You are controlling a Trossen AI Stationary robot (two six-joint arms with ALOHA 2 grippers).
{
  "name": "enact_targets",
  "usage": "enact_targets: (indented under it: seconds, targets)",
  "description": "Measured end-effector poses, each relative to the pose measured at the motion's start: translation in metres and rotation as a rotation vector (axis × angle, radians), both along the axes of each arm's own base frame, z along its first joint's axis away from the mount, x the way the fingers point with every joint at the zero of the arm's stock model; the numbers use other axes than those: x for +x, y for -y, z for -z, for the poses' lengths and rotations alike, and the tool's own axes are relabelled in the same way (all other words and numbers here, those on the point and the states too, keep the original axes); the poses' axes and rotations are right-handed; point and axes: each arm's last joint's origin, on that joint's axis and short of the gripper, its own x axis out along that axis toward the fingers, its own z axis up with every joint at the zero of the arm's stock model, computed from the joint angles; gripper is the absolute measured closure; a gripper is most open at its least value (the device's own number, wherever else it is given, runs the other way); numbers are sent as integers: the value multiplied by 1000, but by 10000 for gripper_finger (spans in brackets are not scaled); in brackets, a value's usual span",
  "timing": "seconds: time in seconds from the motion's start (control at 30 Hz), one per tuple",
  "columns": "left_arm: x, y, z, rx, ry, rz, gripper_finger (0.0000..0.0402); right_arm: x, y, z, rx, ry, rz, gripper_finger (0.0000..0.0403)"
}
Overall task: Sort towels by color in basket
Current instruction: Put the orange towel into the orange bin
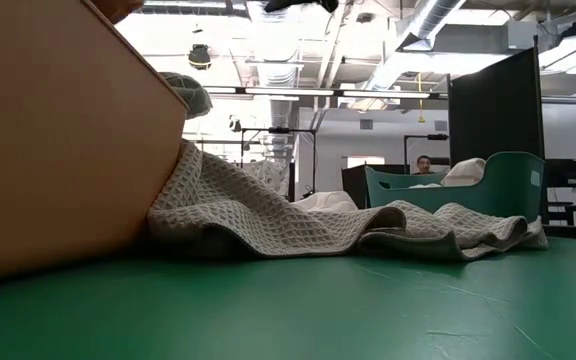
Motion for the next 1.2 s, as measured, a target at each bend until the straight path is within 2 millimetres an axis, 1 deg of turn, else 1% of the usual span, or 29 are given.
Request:
enact_targets:
  seconds: [0.03, 0.1, 0.2, 0.3, 0.33, 0.4, 0.53, 0.67, 0.77, 0.9, 1.0, 1.1, 1.2]
  targets:
    - [5, 3, 5, 21, -19, 10, 353, -1, 0, -3, -5, 8, -4, 129]
    - [17, 9, 22, 77, -90, 32, 352, -4, -1, -7, -5, -3, -9, 129]
    - [33, 16, 60, 165, -200, 67, 355, -10, -2, -12, -6, -40, -12, 129]
    - [46, 18, 94, 211, -309, 54, 358, -13, -2, -12, -8, -67, -9, 129]
    - [50, 17, 103, 217, -344, 40, 357, -14, -2, -11, -8, -78, -10, 129]
    - [56, 14, 112, 214, -381, 12, 353, -14, -4, -9, -9, -95, -14, 129]
    - [64, 12, 123, 215, -428, -17, 321, -14, -4, -8, -14, -98, -20, 129]
    - [65, 12, 138, 258, -479, -16, 262, -13, -3, -8, -15, -100, -17, 129]
    - [61, 9, 145, 269, -499, -21, 213, -14, -5, -8, -2, -102, -12, 129]
    - [47, 4, 145, 255, -567, -19, 163, -14, -12, -7, 5, -108, -23, 129]
    - [31, -1, 141, 208, -602, -15, 146, -14, -15, -7, 5, -110, -30, 129]
    - [15, -6, 138, 164, -635, -18, 144, -14, -15, -7, 13, -110, -25, 129]
    - [5, -10, 129, 113, -610, -42, 145, -14, -16, -6, 12, -113, -28, 129]
